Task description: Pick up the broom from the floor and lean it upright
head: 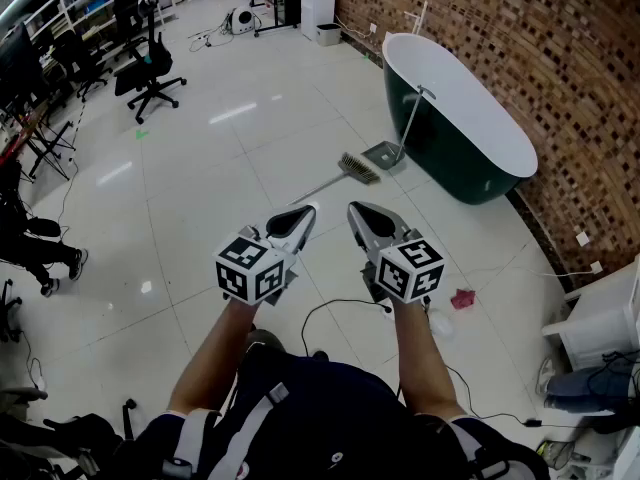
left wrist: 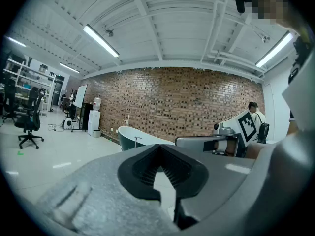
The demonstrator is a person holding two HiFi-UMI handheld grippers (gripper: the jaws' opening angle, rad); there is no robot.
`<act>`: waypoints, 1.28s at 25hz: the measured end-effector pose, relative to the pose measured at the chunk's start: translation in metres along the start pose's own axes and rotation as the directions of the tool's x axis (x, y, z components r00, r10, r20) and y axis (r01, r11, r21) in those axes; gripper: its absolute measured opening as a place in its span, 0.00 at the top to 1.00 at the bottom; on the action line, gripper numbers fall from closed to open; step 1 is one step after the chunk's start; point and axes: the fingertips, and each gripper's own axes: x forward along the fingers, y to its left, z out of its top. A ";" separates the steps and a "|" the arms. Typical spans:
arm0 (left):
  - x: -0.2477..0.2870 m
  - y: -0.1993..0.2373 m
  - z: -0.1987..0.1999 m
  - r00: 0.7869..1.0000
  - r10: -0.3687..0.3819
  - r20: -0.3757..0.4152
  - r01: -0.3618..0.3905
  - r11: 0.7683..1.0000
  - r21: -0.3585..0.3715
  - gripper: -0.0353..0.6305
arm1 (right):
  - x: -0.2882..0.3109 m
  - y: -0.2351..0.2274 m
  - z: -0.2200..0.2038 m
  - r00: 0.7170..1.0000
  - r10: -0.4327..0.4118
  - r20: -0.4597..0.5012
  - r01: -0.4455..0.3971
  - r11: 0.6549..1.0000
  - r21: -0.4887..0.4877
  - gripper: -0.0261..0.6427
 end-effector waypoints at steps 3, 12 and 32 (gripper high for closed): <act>0.009 0.017 0.004 1.000 0.004 0.000 -0.004 1.000 0.002 0.94 | 0.015 -0.010 0.006 1.000 -0.001 0.005 0.001 1.000 -0.009 0.96; 0.033 0.081 -0.008 0.999 0.002 -0.039 -0.002 1.000 -0.005 0.95 | 0.072 -0.037 -0.001 0.999 -0.029 -0.040 0.030 0.999 0.015 0.96; 0.100 0.303 0.021 0.999 -0.041 -0.017 0.040 0.996 -0.083 0.95 | 0.275 -0.102 0.027 0.987 -0.090 -0.136 0.088 0.996 -0.018 0.96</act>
